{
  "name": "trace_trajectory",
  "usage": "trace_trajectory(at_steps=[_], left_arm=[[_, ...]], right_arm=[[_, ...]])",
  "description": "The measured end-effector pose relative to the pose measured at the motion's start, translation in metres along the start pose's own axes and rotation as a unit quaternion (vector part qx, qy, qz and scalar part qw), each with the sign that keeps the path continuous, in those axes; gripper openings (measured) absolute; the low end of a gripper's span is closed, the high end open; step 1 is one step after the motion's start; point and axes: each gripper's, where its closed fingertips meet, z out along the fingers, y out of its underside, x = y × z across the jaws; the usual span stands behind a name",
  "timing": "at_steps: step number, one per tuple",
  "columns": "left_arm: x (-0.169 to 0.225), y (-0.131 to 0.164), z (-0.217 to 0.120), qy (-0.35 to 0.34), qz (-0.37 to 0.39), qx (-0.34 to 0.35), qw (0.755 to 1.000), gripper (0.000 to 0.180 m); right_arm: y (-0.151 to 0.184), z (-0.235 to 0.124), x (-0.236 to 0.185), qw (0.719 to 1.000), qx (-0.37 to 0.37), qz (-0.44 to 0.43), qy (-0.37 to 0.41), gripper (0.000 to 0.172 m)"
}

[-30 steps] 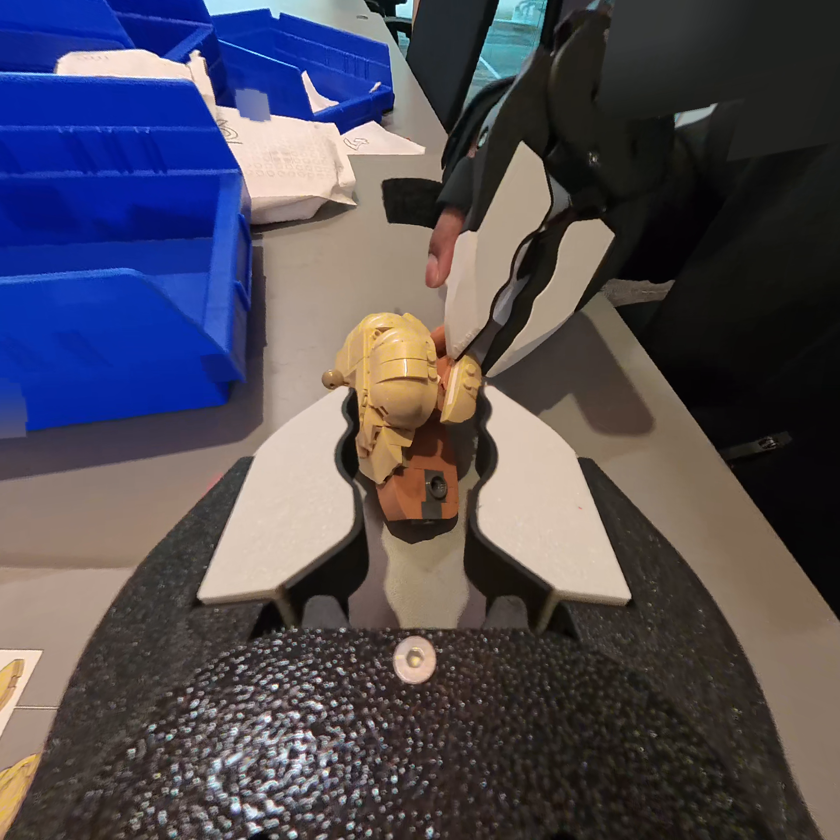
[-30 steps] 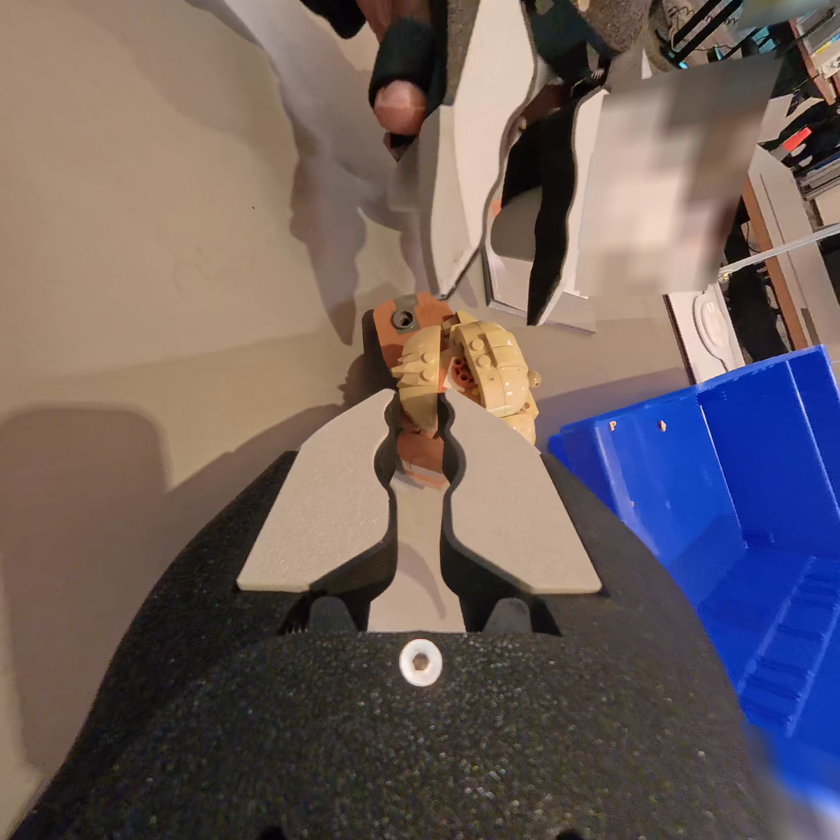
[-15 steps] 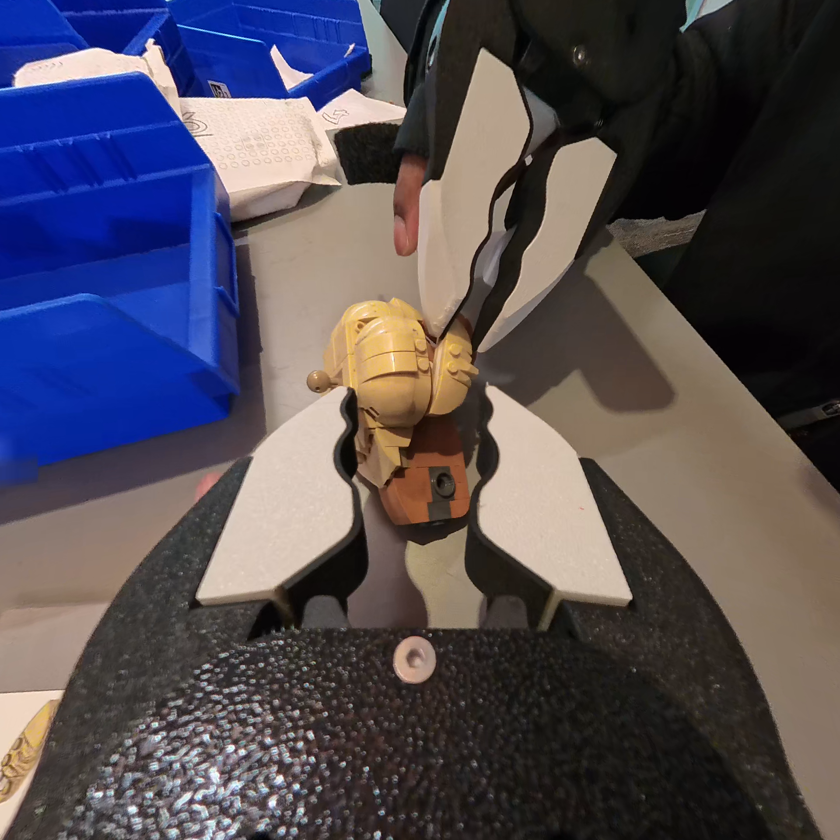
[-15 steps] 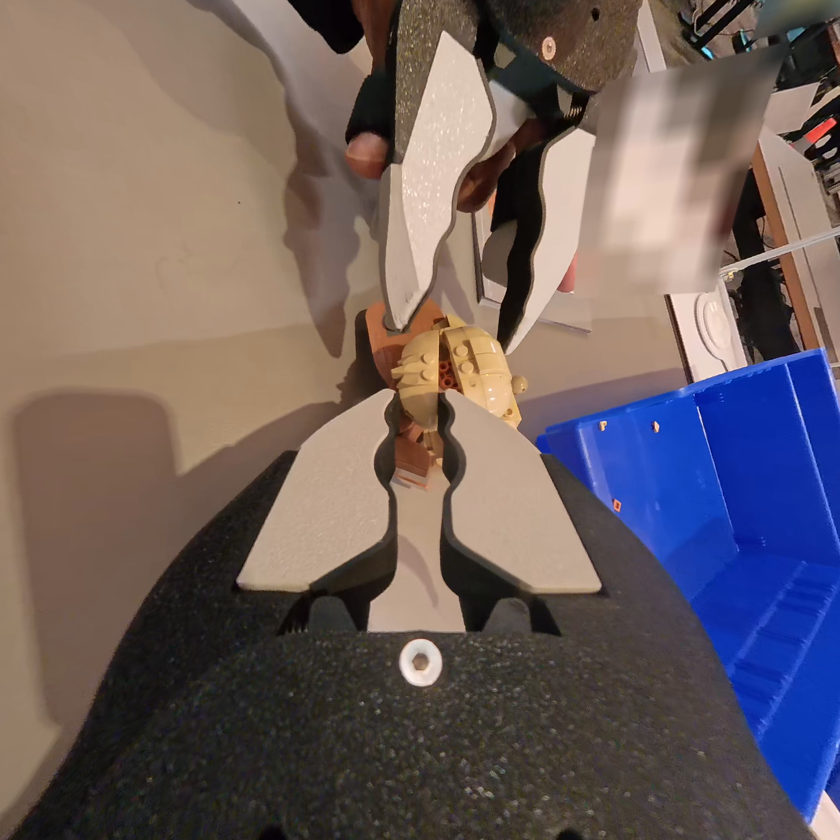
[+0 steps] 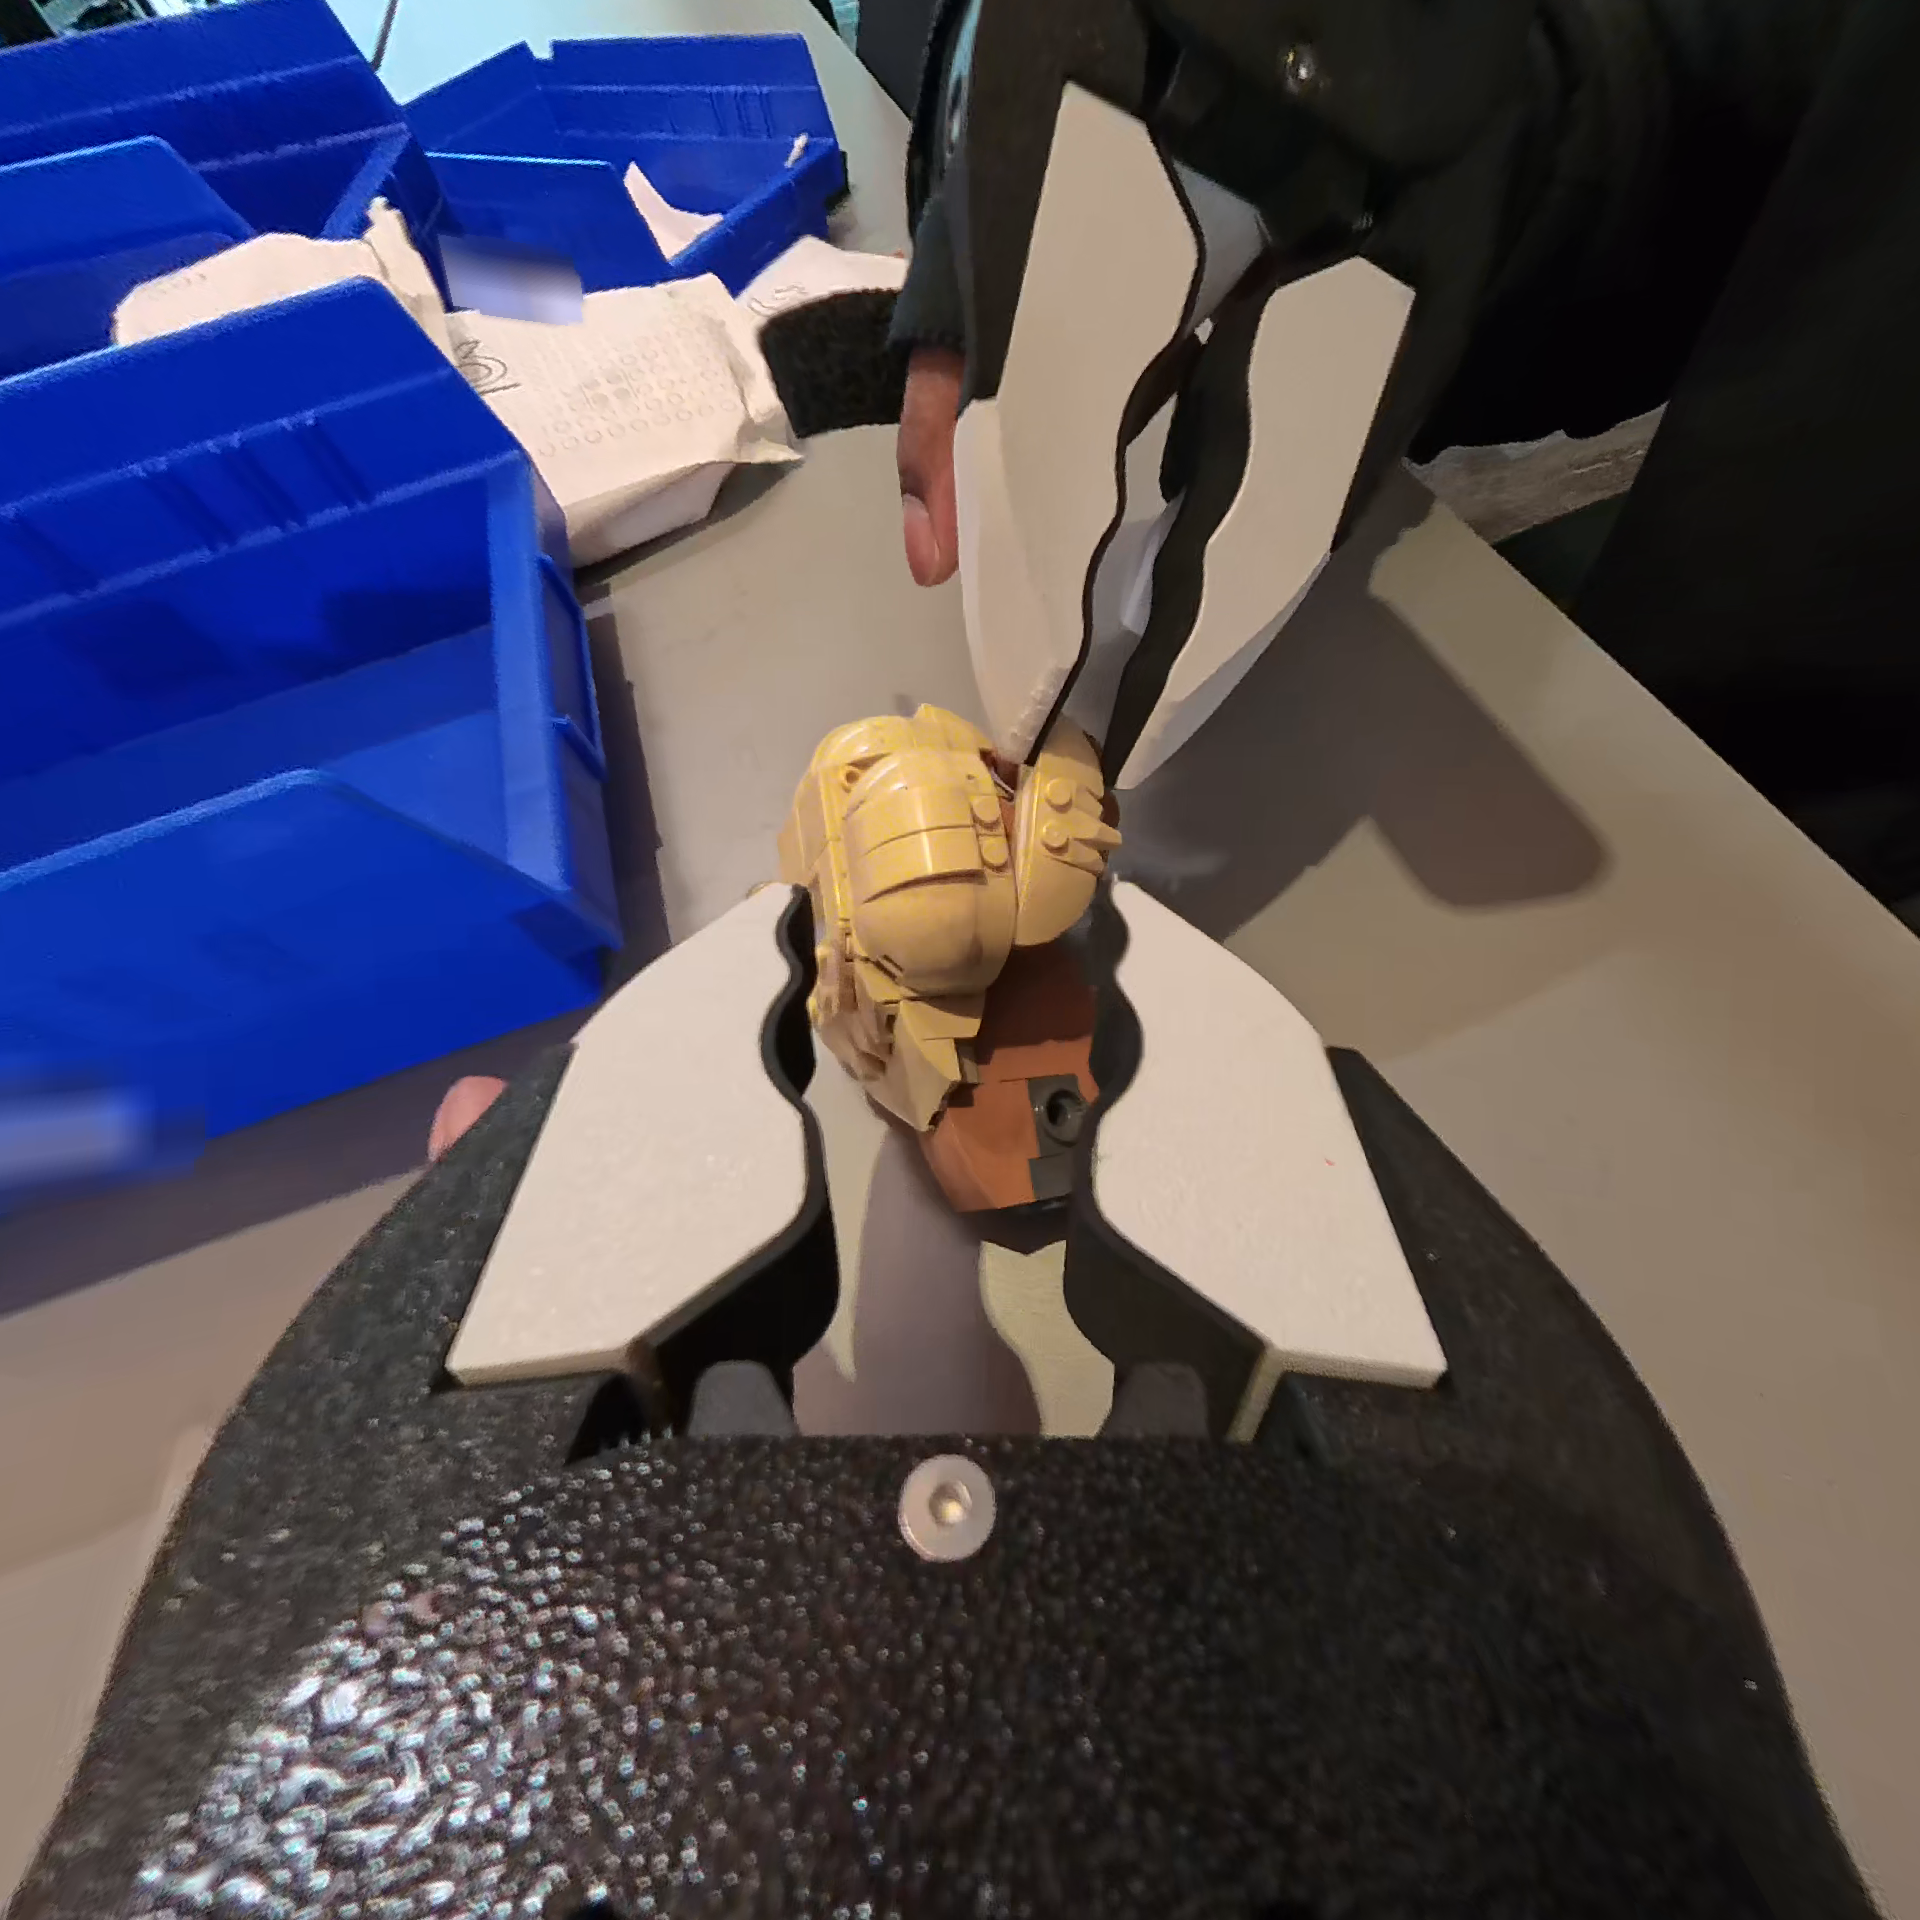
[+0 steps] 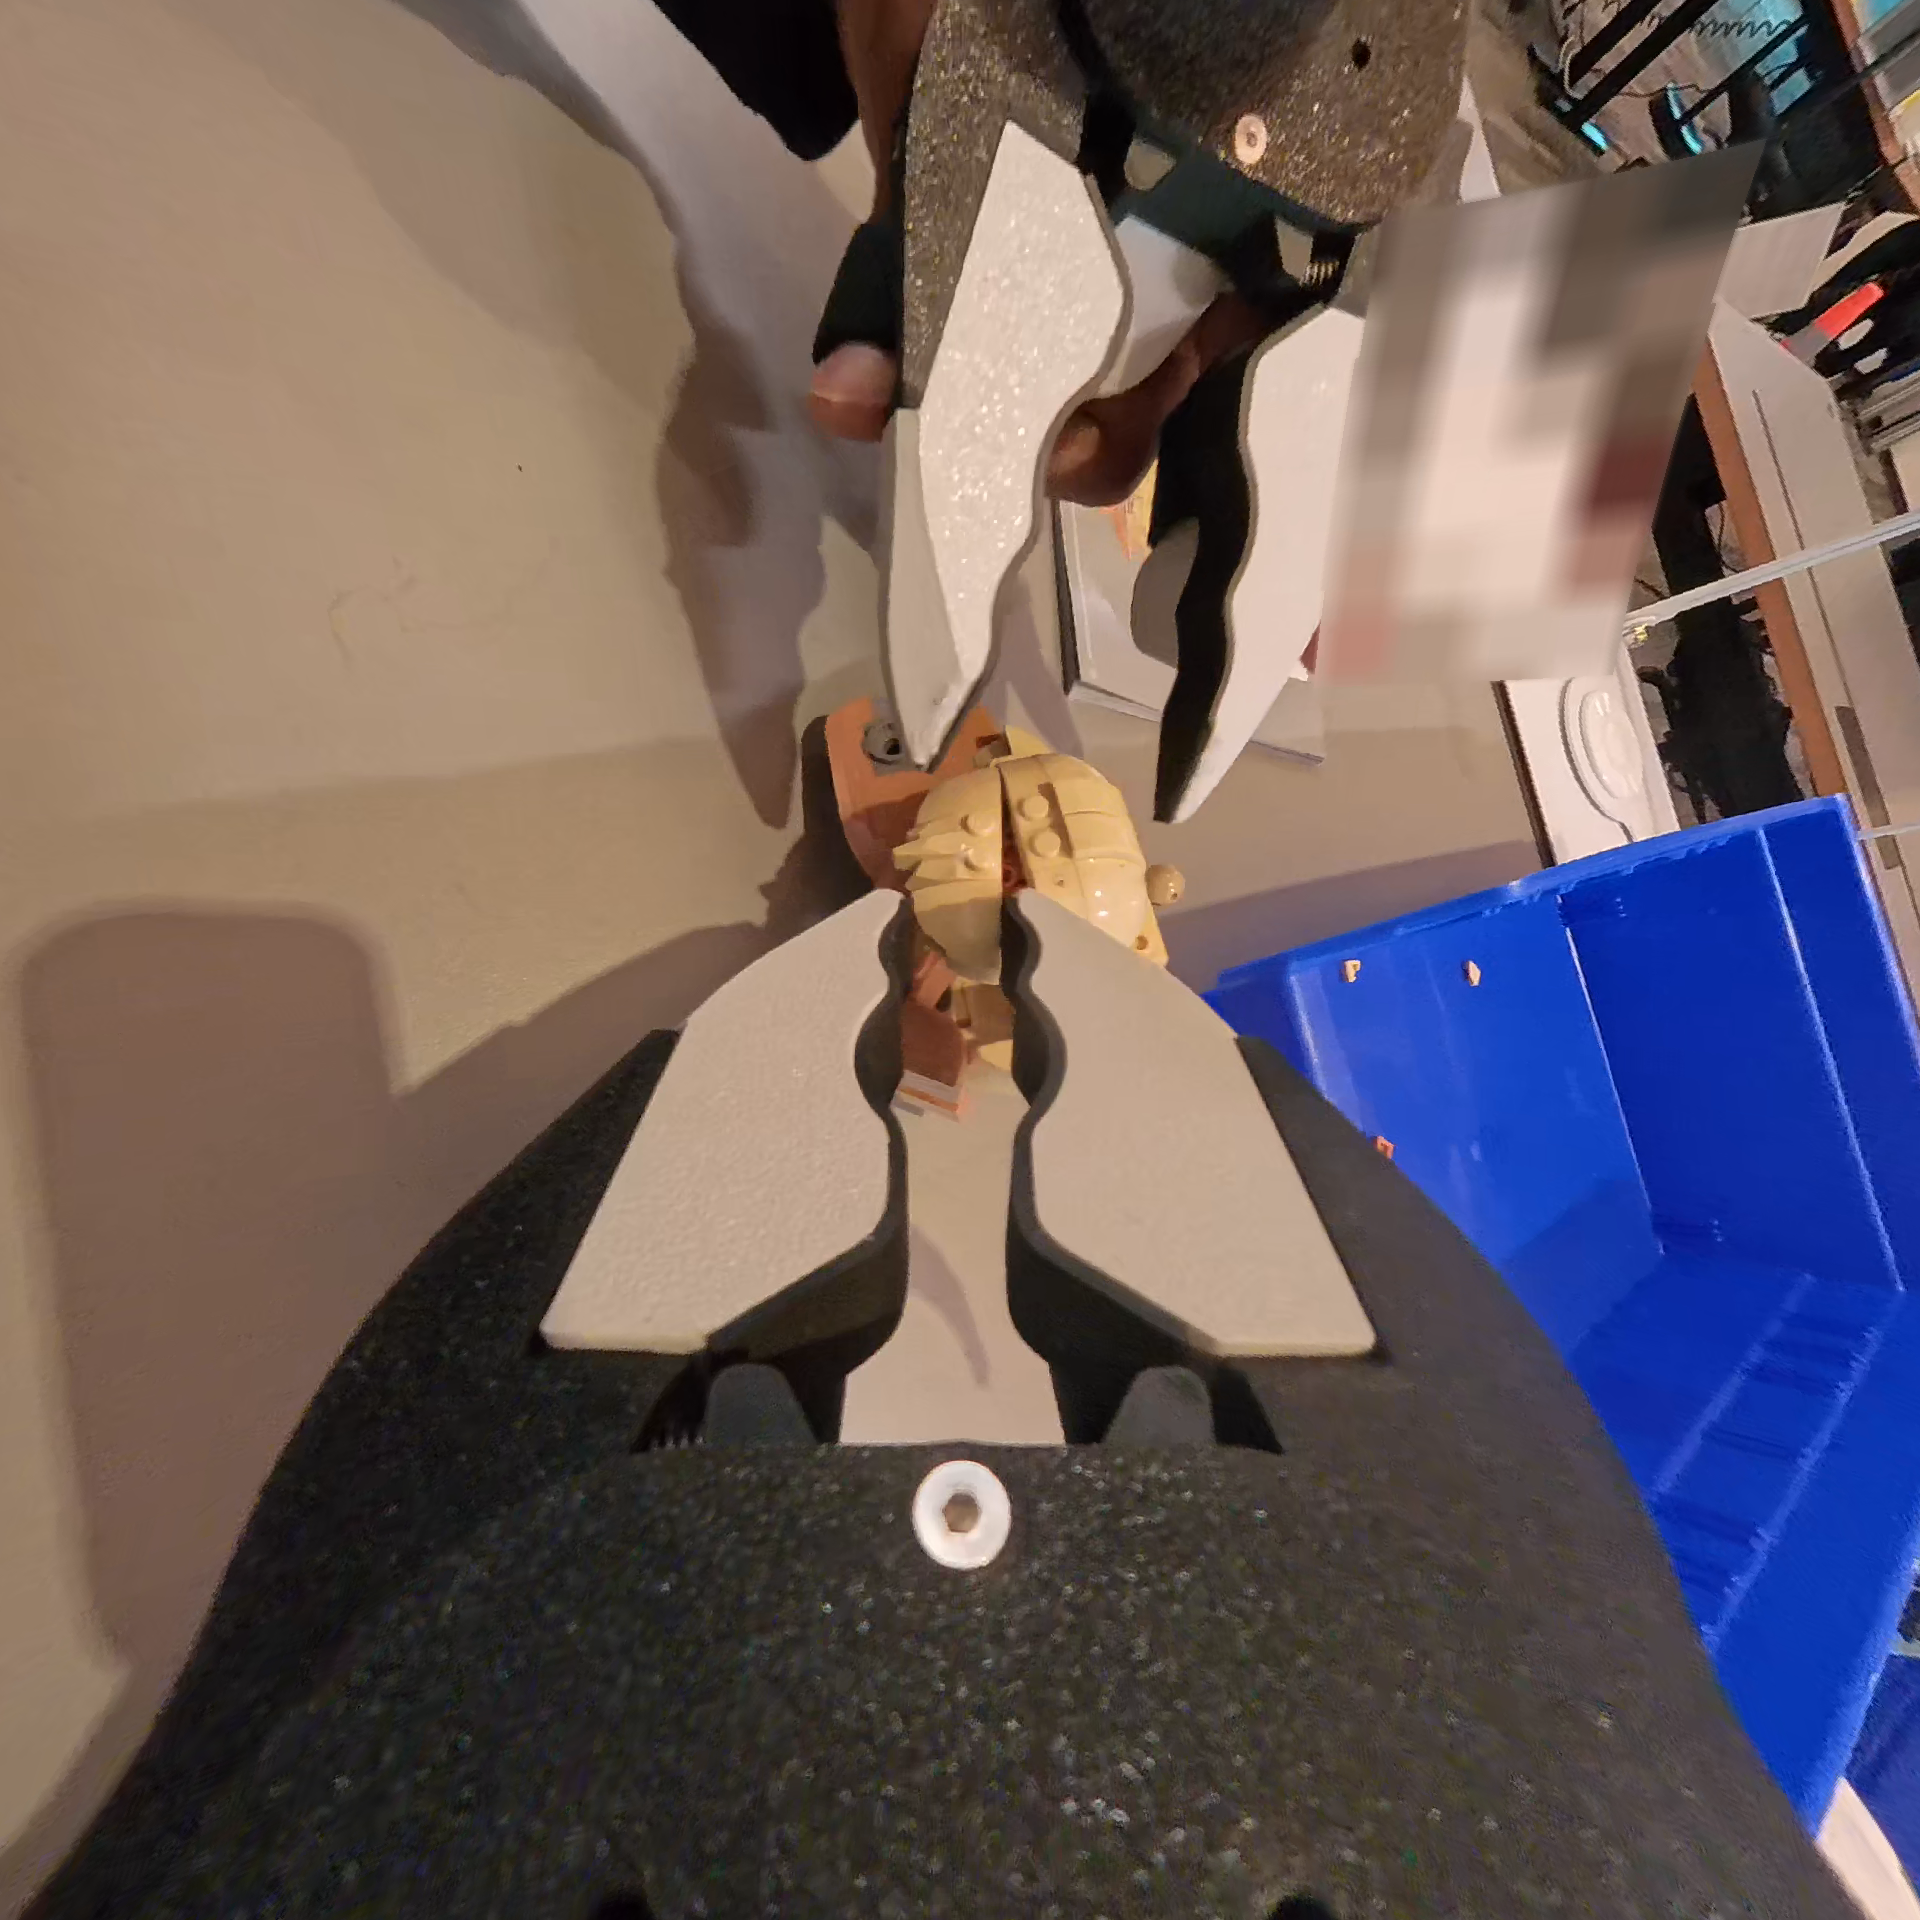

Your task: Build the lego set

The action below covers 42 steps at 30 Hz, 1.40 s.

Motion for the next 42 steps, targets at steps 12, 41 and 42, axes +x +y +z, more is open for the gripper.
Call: trace_trajectory(at_steps=[12,41,42], left_arm=[[-0.001,0.007,0.009,0.002,0.025,-0.001,1.0,0.05],[-0.003,0.006,0.012,-0.022,0.028,-0.001,0.999,0.047],[-0.003,0.006,0.012,-0.021,0.026,0.0,0.999,0.047]], right_arm=[[0.004,0.004,0.004,1.0,-0.007,0.011,0.005,0.016],[0.008,0.004,0.016,0.997,-0.012,0.013,0.074,0.029],[0.008,0.004,0.016,0.997,-0.009,0.018,0.071,0.029]])
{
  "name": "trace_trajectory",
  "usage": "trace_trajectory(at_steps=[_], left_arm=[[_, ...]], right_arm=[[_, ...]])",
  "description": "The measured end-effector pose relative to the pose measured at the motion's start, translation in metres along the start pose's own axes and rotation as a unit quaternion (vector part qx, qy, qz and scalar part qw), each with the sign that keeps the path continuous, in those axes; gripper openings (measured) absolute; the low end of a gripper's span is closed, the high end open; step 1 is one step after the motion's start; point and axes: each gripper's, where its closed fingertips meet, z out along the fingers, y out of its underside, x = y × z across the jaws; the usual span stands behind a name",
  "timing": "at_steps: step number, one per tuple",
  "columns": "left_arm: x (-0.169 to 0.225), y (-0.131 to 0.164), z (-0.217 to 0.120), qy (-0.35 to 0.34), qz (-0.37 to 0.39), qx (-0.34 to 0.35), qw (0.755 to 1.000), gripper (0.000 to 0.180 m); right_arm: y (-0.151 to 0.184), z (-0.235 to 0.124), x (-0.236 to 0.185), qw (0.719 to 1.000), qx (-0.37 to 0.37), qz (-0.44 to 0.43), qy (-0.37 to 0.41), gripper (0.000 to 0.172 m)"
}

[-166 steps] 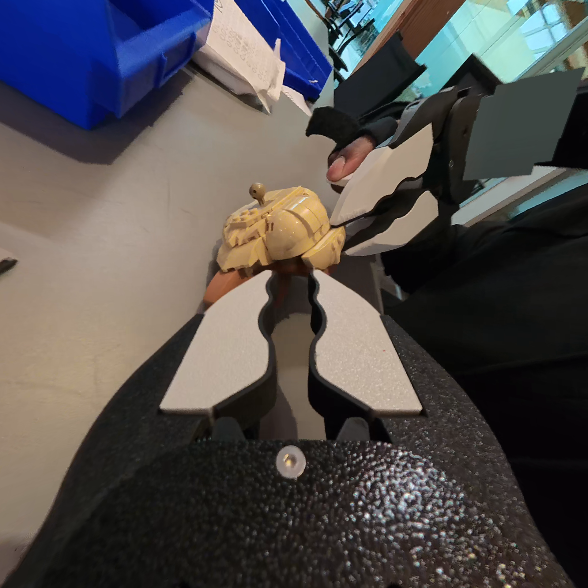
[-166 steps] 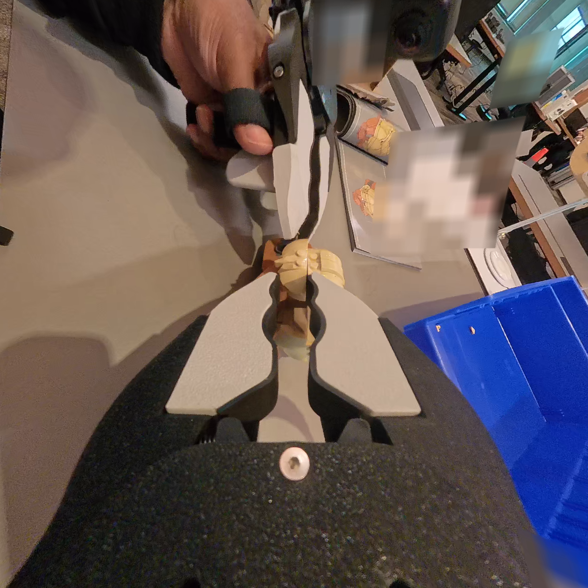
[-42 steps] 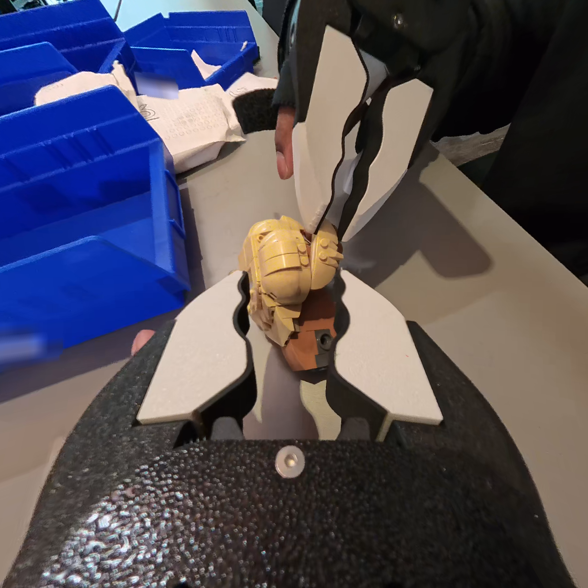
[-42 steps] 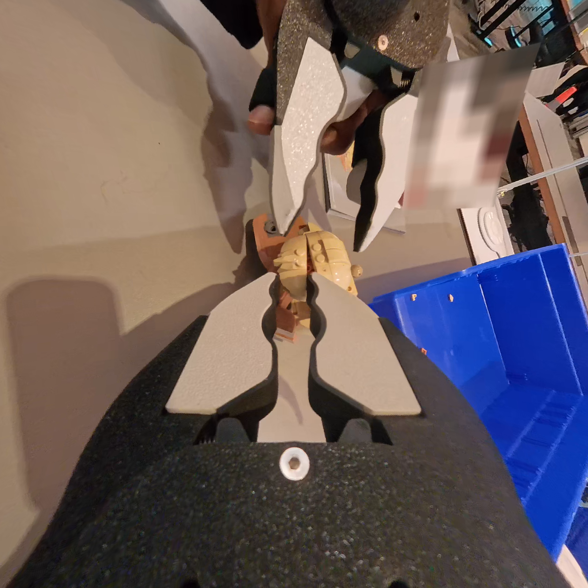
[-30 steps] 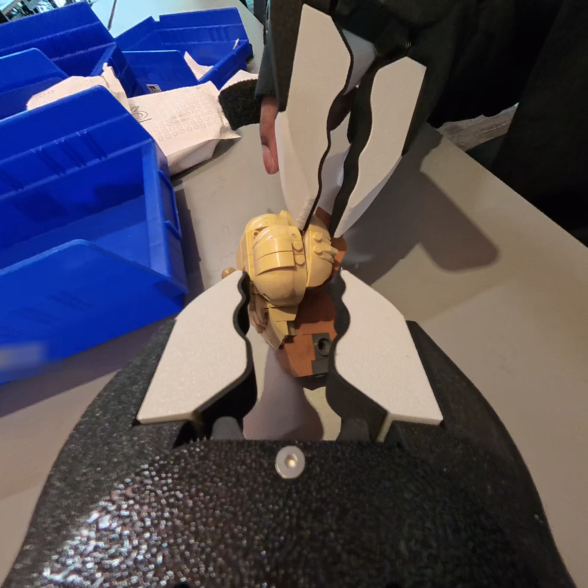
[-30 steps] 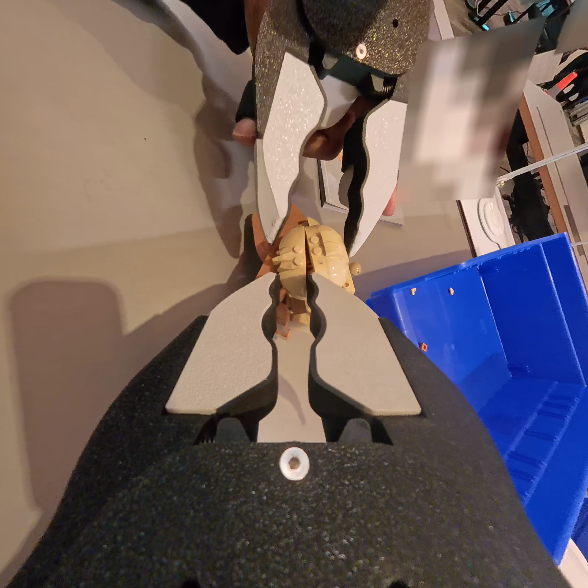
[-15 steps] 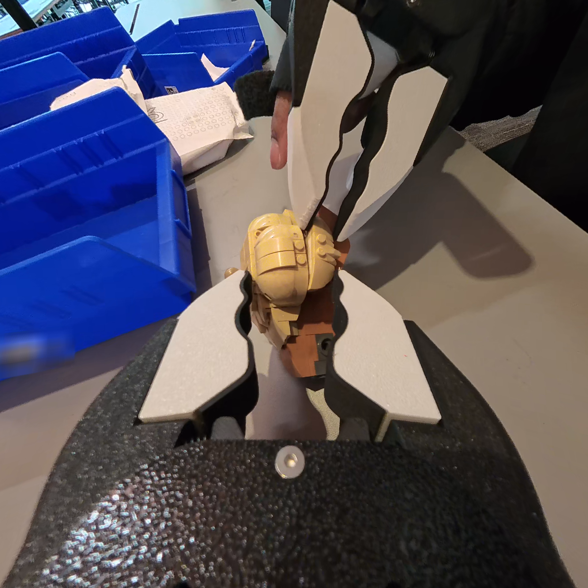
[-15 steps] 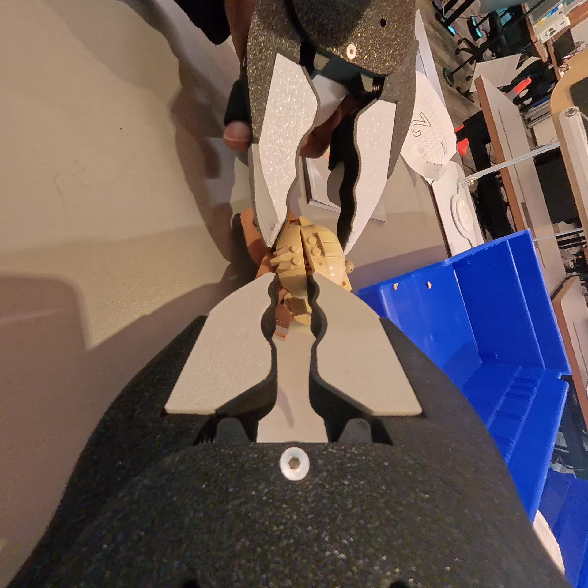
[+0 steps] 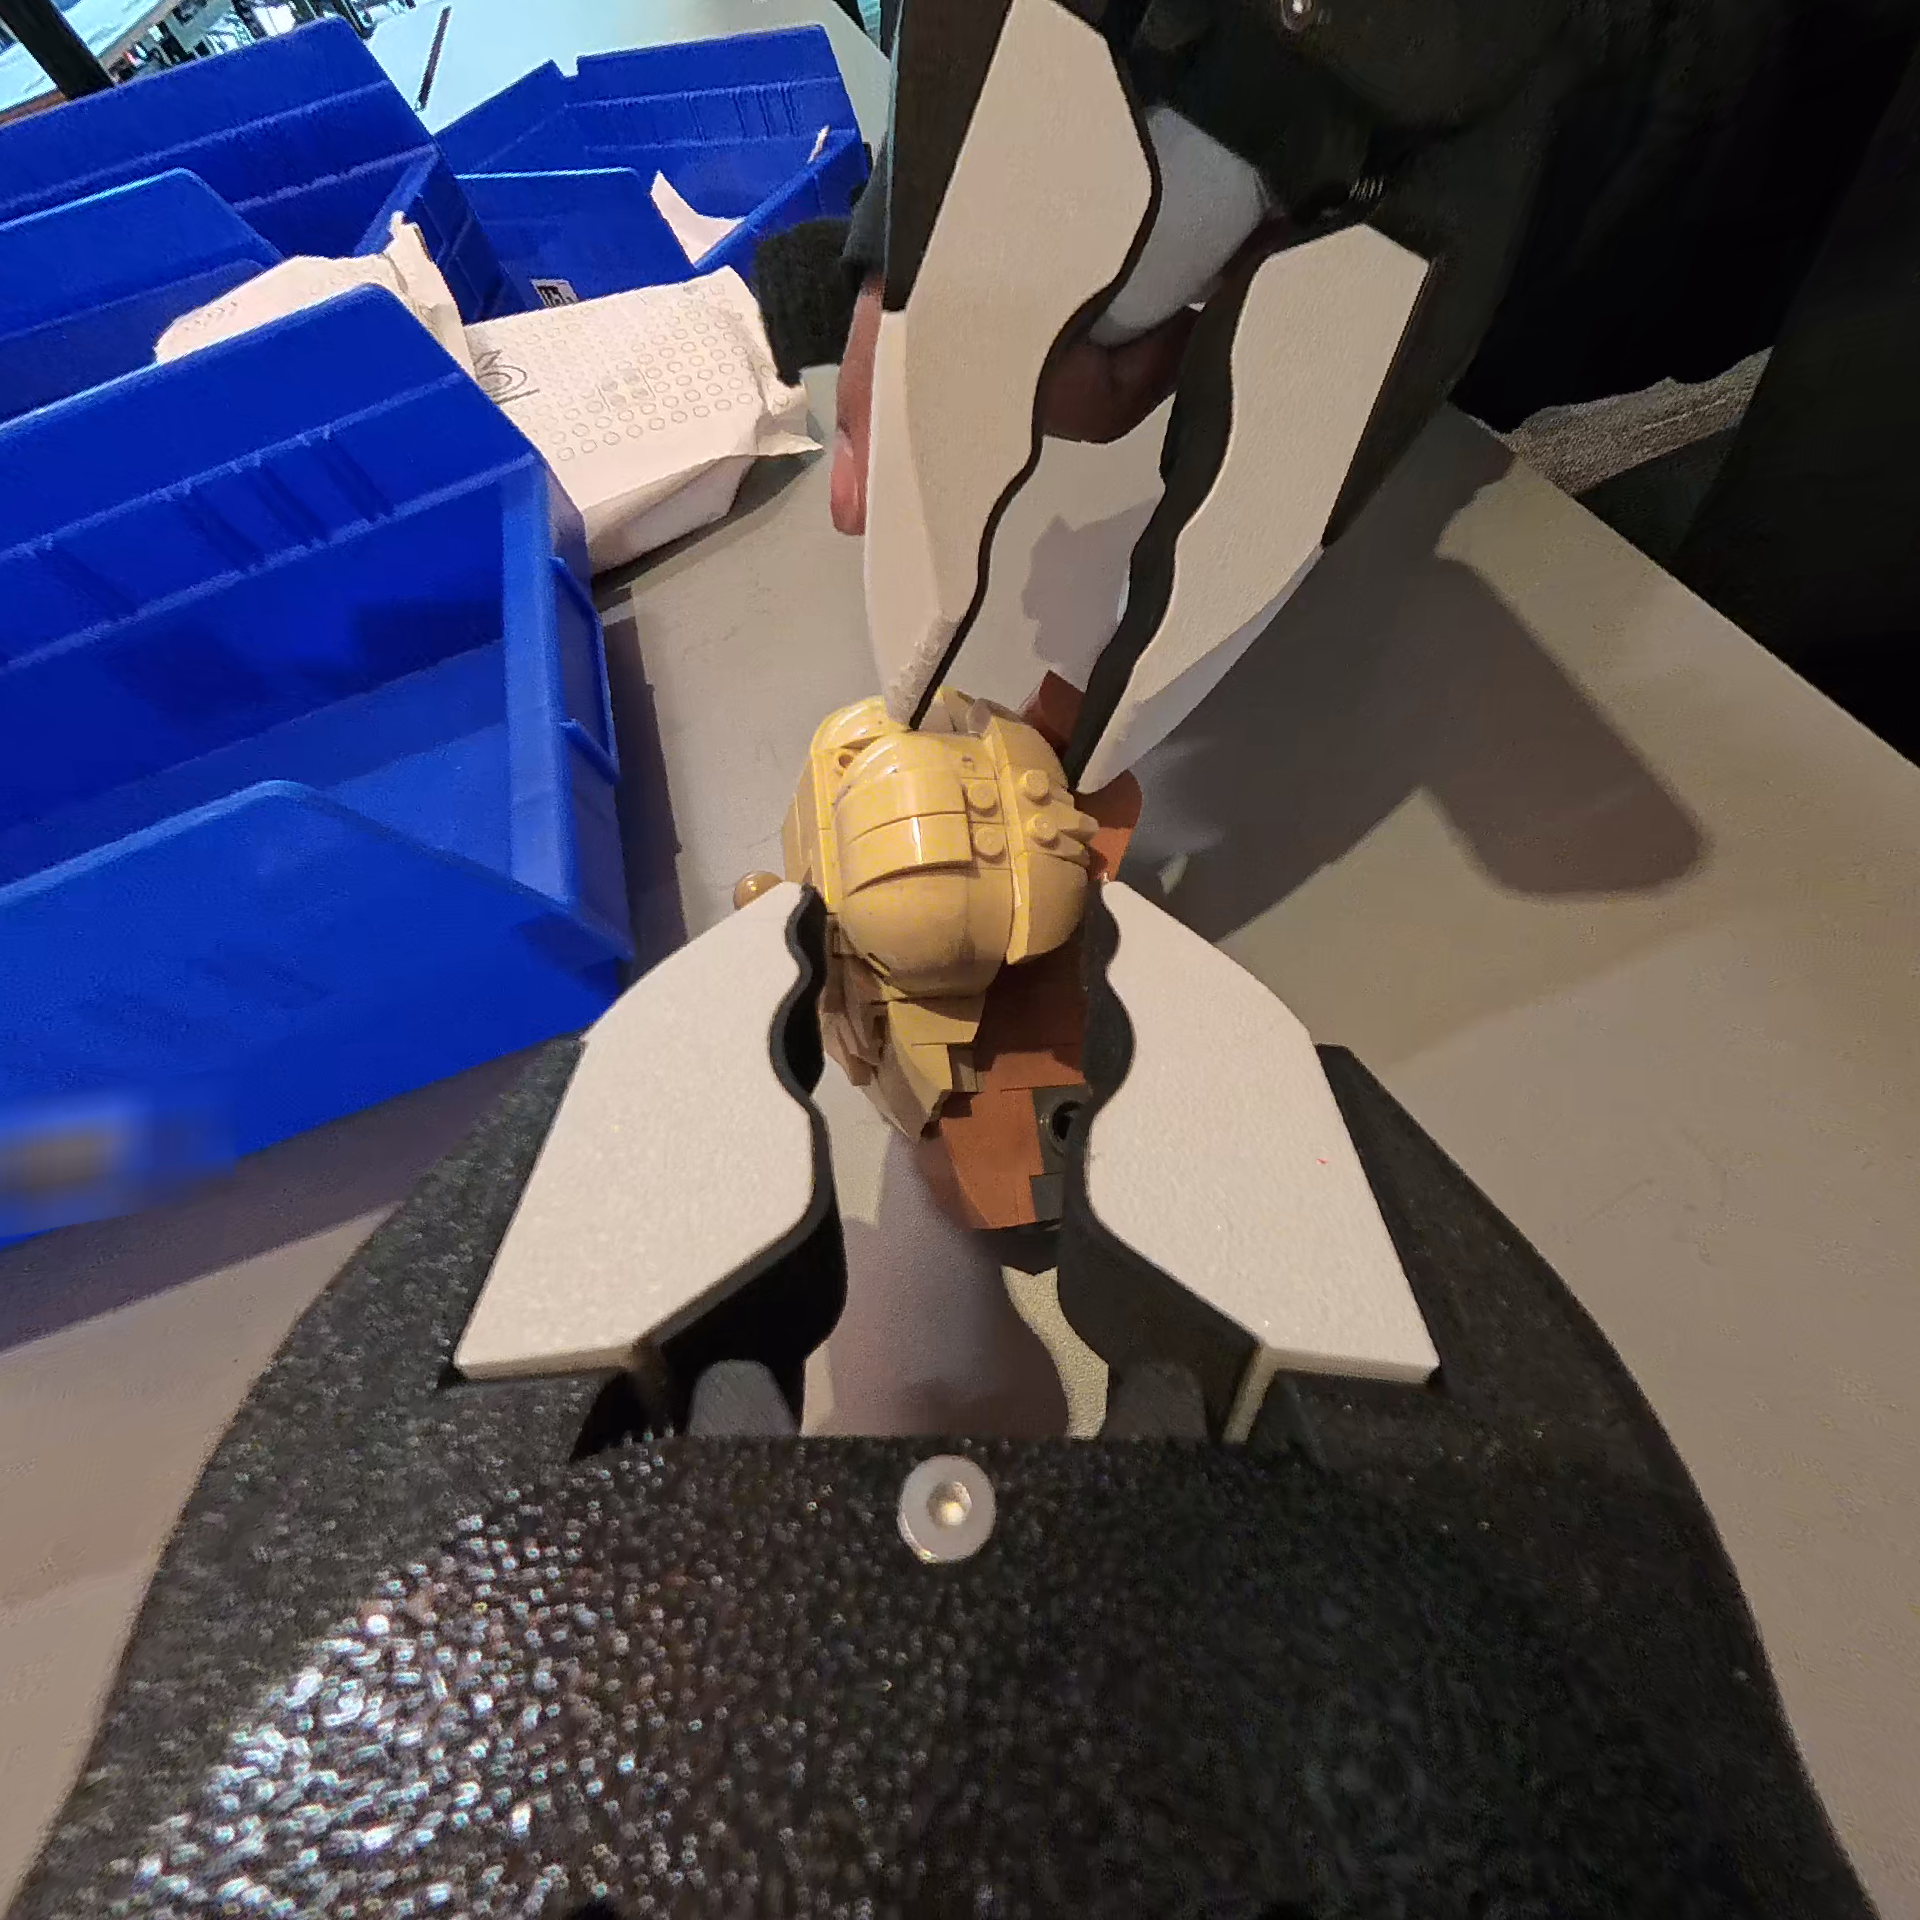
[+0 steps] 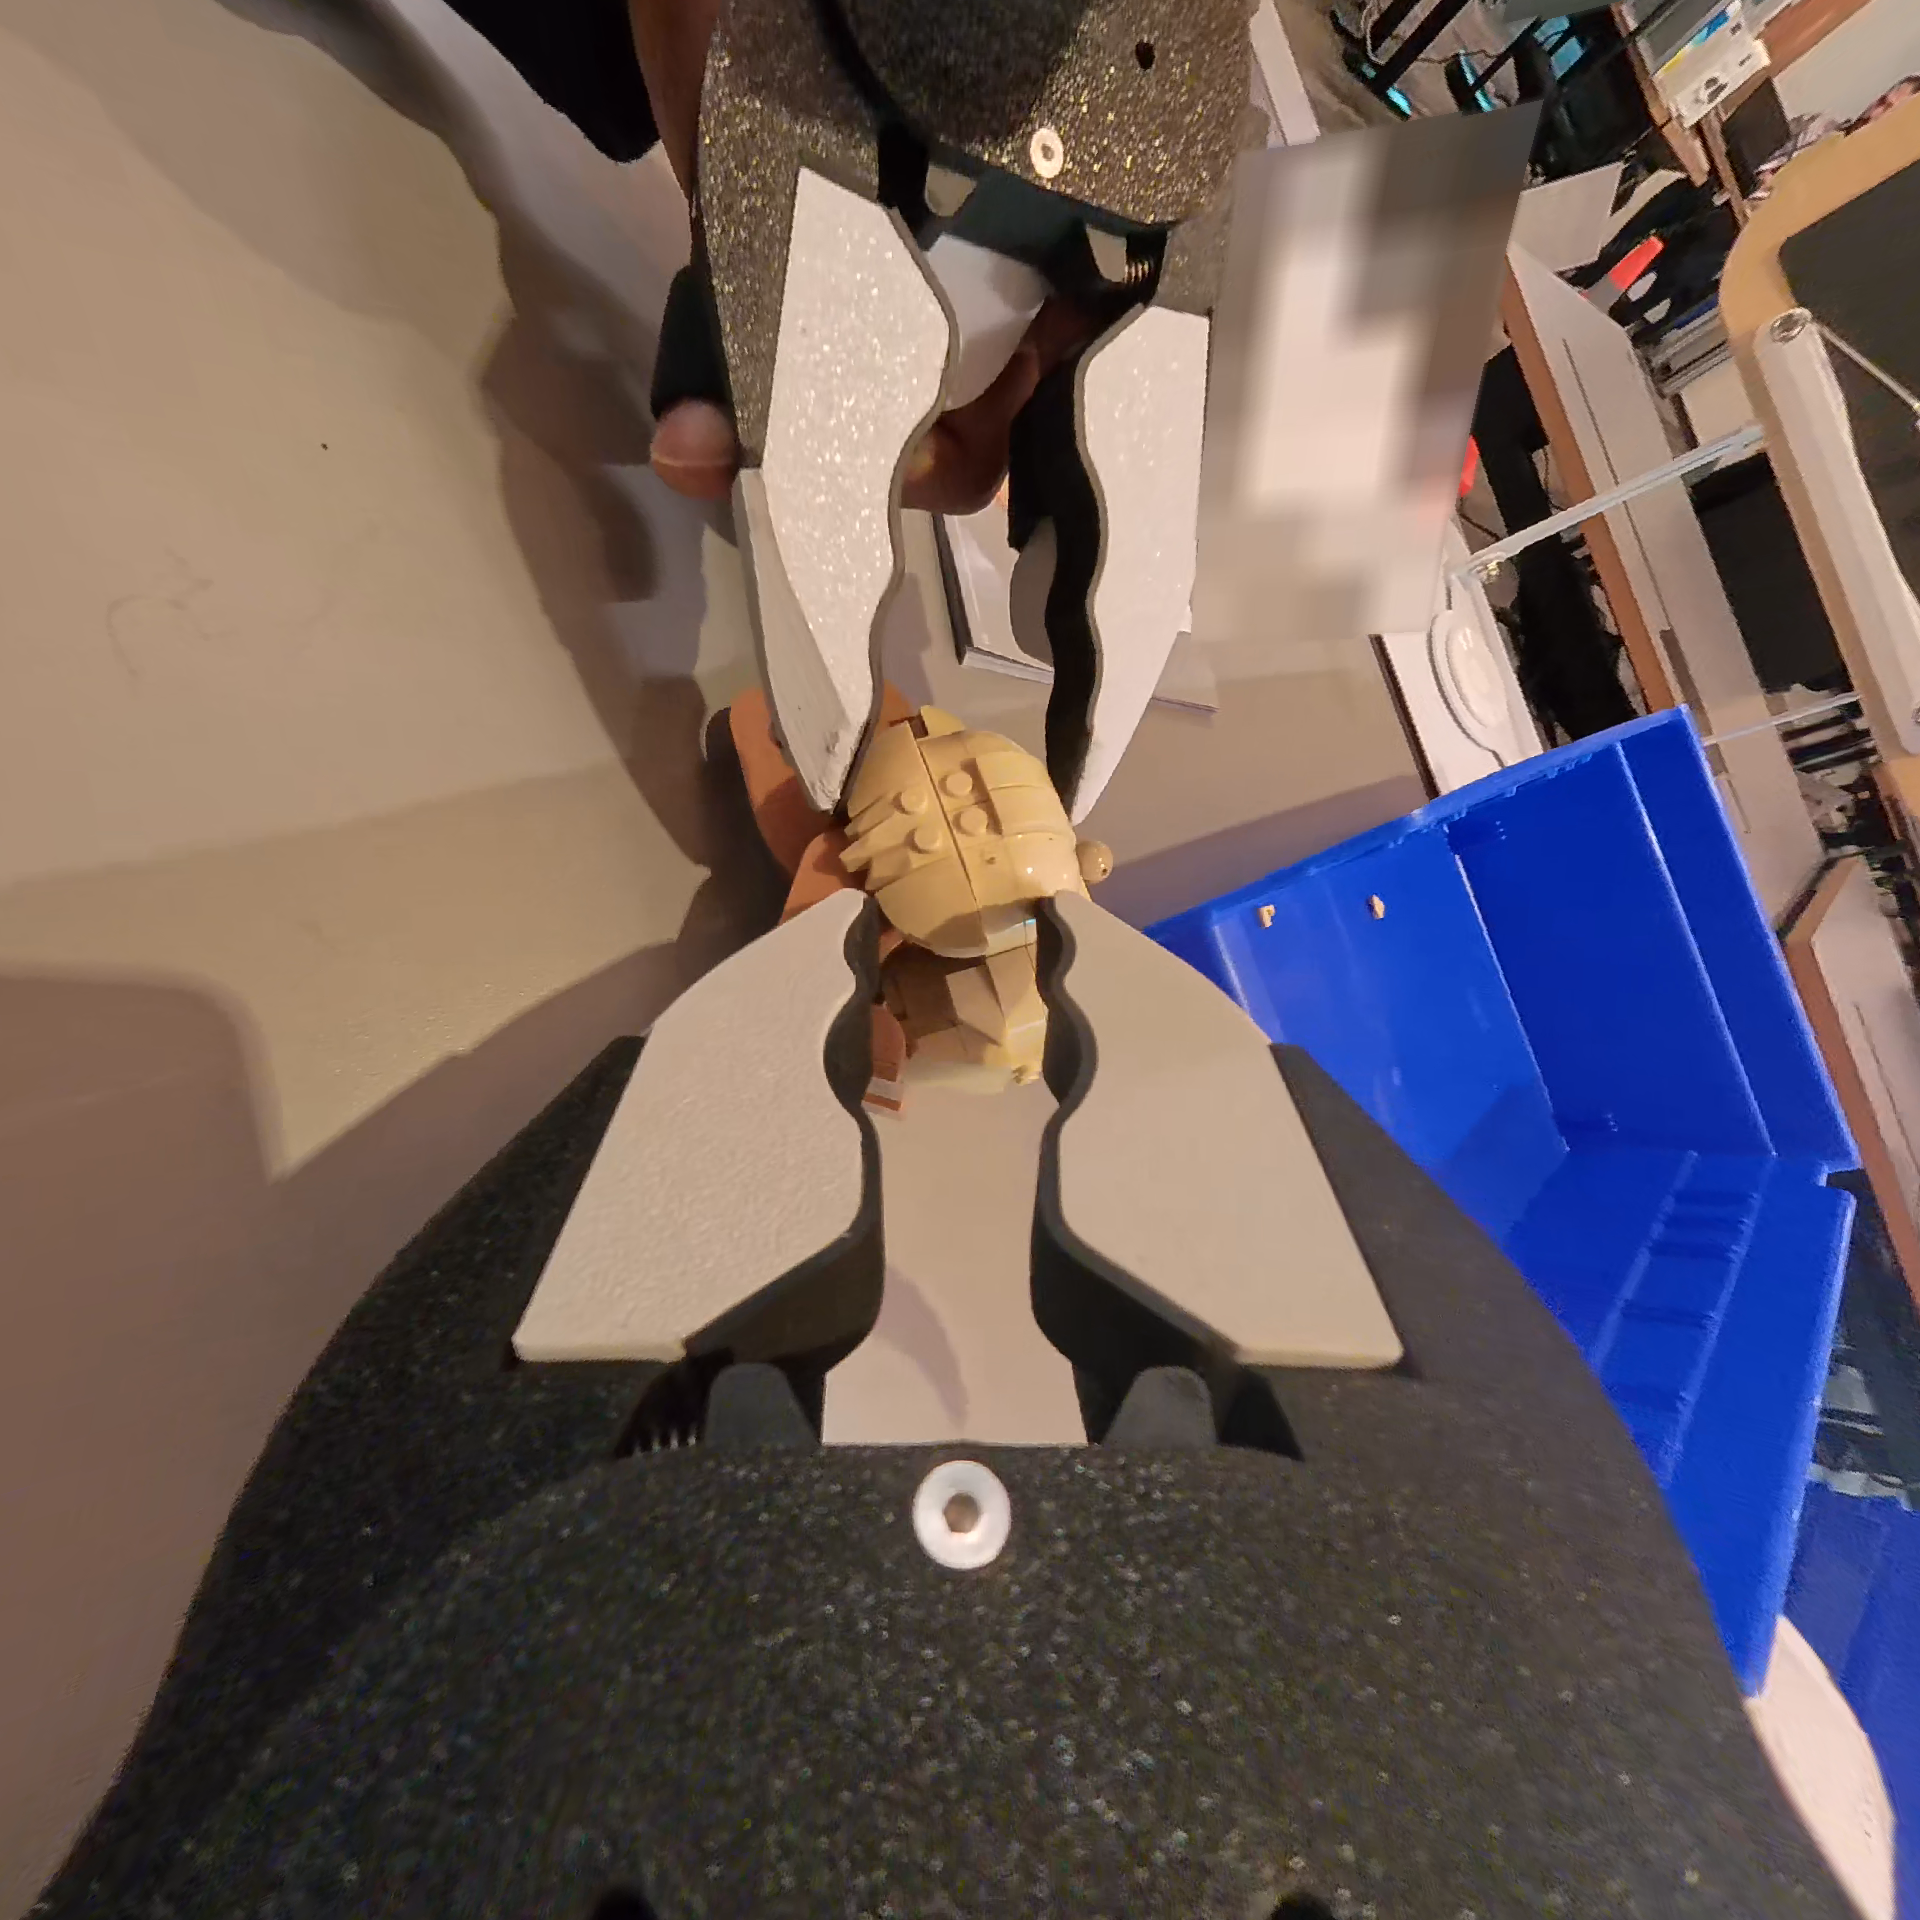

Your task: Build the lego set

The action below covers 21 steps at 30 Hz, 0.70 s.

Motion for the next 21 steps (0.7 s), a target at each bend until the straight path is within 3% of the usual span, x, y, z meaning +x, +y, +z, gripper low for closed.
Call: trace_trajectory(at_steps=[12,21], left_arm=[[-0.0008,-0.0002,0.0,0.003,-0.013,0.002,1.0,0.046],[-0.0022,0.0008,-0.0004,-0.002,-0.015,0.002,1.0,0.047]], right_arm=[[-0.0021,-0.0013,0.0003,0.996,0.027,0.075,-0.045,0.029],[-0.0029,0.0012,0.0023,0.997,0.01,0.073,-0.026,0.03]])
